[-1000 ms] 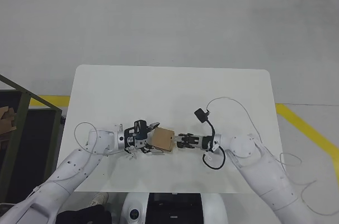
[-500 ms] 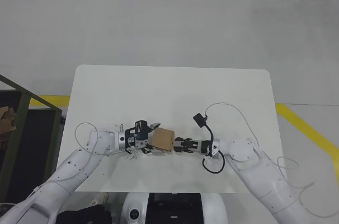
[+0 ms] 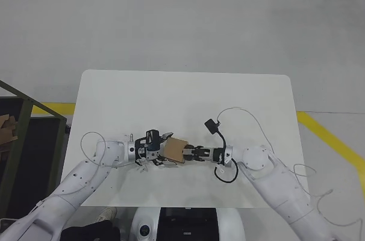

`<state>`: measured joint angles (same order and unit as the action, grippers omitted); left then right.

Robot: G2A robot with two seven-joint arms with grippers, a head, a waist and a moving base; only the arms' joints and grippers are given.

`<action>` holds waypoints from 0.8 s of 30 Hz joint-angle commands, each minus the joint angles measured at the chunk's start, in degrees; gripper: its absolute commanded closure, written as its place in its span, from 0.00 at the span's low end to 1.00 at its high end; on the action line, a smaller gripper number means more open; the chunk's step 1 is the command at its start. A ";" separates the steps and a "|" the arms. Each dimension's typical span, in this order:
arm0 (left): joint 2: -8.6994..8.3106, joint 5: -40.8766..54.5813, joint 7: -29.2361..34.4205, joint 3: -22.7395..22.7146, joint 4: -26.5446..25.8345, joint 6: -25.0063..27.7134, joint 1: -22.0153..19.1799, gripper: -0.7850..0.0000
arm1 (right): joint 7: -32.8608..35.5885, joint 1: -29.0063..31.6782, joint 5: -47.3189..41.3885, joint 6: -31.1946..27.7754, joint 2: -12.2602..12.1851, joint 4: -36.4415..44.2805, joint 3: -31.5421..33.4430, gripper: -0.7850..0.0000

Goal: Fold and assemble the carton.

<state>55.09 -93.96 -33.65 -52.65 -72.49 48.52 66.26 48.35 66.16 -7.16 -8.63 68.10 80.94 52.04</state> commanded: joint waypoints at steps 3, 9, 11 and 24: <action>-0.07 0.05 -0.07 -0.24 0.24 -0.04 0.05 0.52 | 0.14 1.21 1.26 1.13 -0.67 0.98 1.85 1.00; -0.02 0.10 0.10 -0.09 0.07 -0.03 -0.02 0.52 | 1.35 2.27 1.68 2.59 -1.02 1.64 2.30 1.00; 0.04 0.16 0.07 0.01 0.06 -0.07 -0.11 0.52 | 1.48 2.15 1.31 2.32 -0.88 1.50 1.84 1.00; 0.31 0.28 0.01 0.60 0.61 -0.14 -0.65 0.52 | 1.15 -0.76 0.40 1.31 0.27 -1.20 -0.93 1.00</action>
<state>55.38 -93.67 -33.62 -52.11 -71.98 48.41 65.66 49.49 65.47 -6.80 -7.23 68.38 79.78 50.99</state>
